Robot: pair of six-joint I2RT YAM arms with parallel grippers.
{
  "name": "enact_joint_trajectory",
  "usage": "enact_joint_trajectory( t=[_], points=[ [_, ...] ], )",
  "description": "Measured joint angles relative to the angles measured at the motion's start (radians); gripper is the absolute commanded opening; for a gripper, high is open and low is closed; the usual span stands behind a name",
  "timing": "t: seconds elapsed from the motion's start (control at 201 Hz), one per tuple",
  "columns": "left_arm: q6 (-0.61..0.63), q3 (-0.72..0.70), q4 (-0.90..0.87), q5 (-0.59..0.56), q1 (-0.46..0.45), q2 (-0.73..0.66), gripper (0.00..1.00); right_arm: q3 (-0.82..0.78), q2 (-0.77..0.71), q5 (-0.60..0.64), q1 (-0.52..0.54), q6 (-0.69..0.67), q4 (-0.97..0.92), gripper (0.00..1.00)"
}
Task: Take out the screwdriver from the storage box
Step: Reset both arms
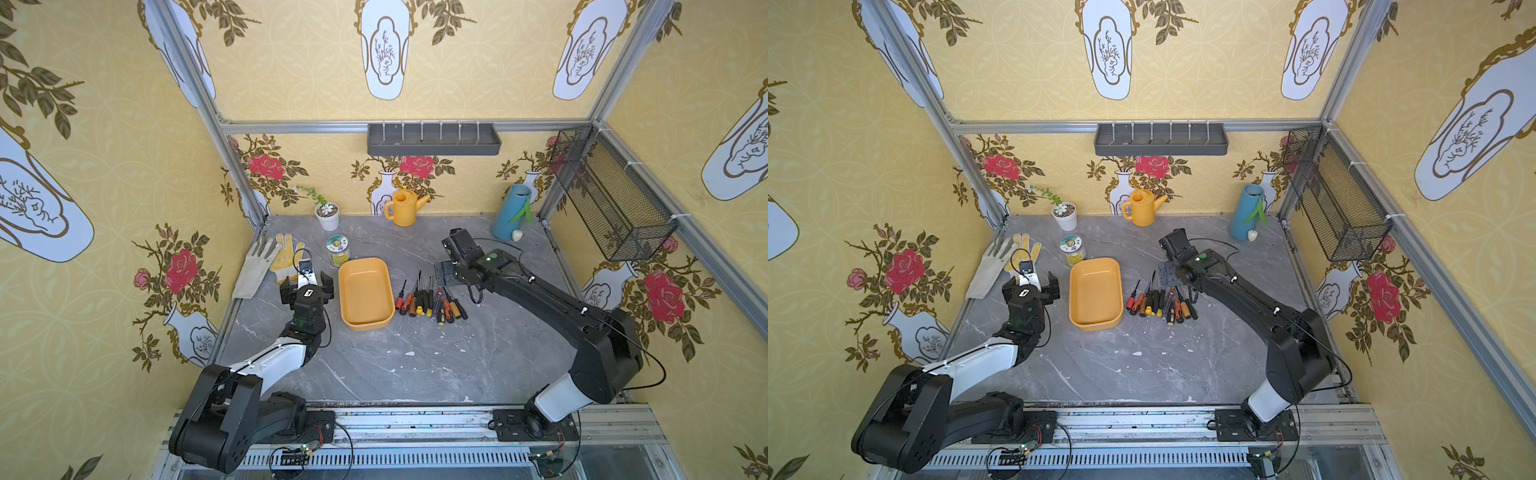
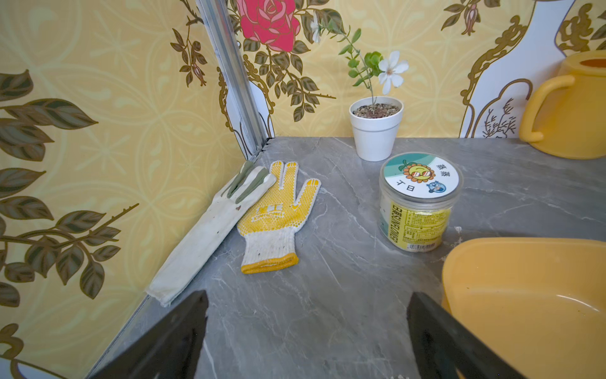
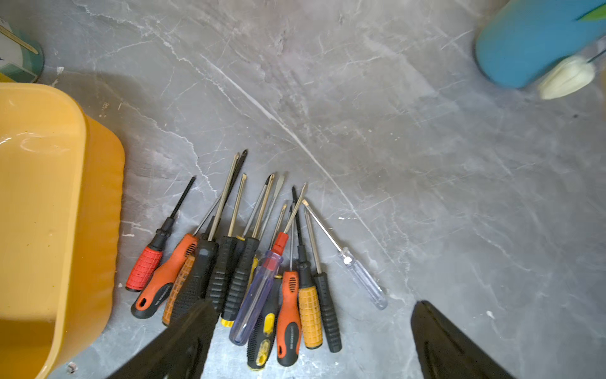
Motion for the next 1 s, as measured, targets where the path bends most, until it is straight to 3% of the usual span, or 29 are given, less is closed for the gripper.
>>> enact_joint_trajectory(
  t=[0.284, 0.458, 0.732, 0.996],
  points=[
    [-0.066, -0.127, 0.117, 0.002, 0.029, 0.077, 0.99, -0.026, -0.069, 0.071, -0.053, -0.134, 0.035, 0.97],
    [-0.082, -0.177, 0.256, 0.03, 0.056, 0.12, 0.99, -0.091, -0.138, 0.062, -0.159, -0.2, 0.106, 0.97],
    [-0.127, -0.174, 0.301, 0.176, 0.14, 0.166, 0.99, -0.27, -0.217, -0.011, -0.302, -0.311, 0.271, 0.97],
    [-0.145, -0.164, 0.312, 0.198, 0.147, 0.166, 0.99, -0.559, -0.275, -0.084, -0.349, -0.335, 0.537, 0.97]
  ],
)
